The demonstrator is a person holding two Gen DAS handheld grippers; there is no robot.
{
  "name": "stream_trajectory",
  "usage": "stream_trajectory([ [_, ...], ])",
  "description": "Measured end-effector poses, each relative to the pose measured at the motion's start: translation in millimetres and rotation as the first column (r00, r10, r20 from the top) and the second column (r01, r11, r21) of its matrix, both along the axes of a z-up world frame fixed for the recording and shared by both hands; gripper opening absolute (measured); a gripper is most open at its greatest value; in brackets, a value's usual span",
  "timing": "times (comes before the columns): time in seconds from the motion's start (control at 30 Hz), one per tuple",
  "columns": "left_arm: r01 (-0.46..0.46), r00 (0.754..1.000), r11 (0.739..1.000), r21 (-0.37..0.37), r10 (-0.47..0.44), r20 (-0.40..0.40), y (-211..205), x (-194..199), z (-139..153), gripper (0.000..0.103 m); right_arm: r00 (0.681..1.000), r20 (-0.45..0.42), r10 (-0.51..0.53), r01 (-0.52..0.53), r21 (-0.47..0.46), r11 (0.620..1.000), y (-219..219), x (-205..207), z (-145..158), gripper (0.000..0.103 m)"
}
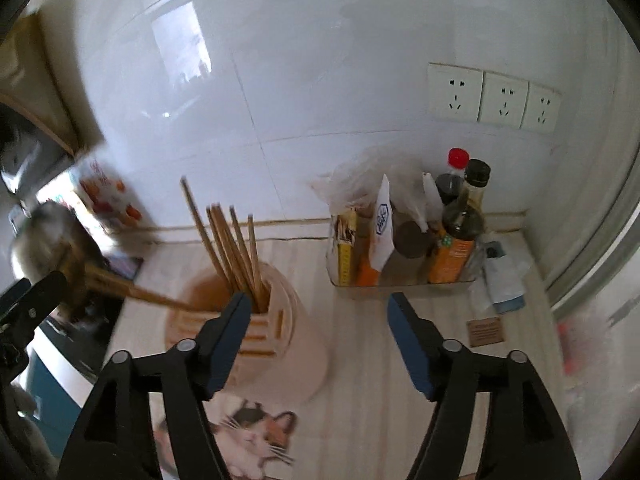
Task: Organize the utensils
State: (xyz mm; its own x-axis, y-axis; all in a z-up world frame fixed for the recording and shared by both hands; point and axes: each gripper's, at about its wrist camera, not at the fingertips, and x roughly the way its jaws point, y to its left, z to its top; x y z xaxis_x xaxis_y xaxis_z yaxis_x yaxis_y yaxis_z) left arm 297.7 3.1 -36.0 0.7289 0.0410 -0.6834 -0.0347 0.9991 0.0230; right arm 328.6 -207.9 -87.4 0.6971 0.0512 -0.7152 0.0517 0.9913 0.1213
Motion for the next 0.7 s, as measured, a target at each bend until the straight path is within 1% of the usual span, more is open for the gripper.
stream_trajectory([
  [0.03, -0.001, 1.0, 1.0, 0.003, 0.001, -0.004, 0, -2, -3, 0.103, 1.0, 0.001, 0.003, -0.003, -0.015, 1.0, 3, -2, -1, 0.082],
  [0.07, -0.004, 1.0, 1.0, 0.011, 0.004, -0.01, 0, -4, -6, 0.103, 1.0, 0.001, 0.008, -0.007, -0.028, 1.0, 6, -5, -2, 0.09],
  [0.1, -0.008, 1.0, 1.0, 0.017, 0.008, -0.014, 1, -6, -9, 0.103, 1.0, 0.003, 0.011, -0.011, -0.043, 0.999, 9, -8, -2, 0.095],
  [0.13, -0.01, 1.0, 1.0, 0.019, 0.01, -0.015, 1, -9, -12, 0.103, 1.0, 0.005, 0.015, -0.014, -0.053, 0.999, 11, -11, -2, 0.103],
  [0.27, -0.013, 1.0, 1.0, 0.026, 0.013, -0.018, 3, -22, -18, 0.103, 1.0, 0.022, 0.018, -0.016, -0.09, 0.996, 19, -22, -1, 0.103],
  [0.37, -0.005, 1.0, 1.0, 0.018, 0.006, -0.008, 6, -36, -14, 0.103, 0.999, 0.035, 0.003, 0.001, -0.105, 0.994, 22, -38, 3, 0.103],
  [0.47, 0.015, 1.0, 1.0, 0.009, -0.015, 0.017, 9, -56, -2, 0.103, 0.998, 0.063, -0.015, 0.021, -0.108, 0.994, 24, -60, 11, 0.103],
  [0.67, 0.058, 0.996, 0.998, -0.007, -0.058, 0.063, 23, -106, 27, 0.103, 0.986, 0.153, -0.065, 0.085, -0.129, 0.988, 38, -124, 41, 0.103],
  [0.7, 0.06, 0.996, 0.998, -0.009, -0.059, 0.071, 26, -115, 32, 0.103, 0.983, 0.168, -0.076, 0.098, -0.126, 0.987, 41, -140, 48, 0.103],
])
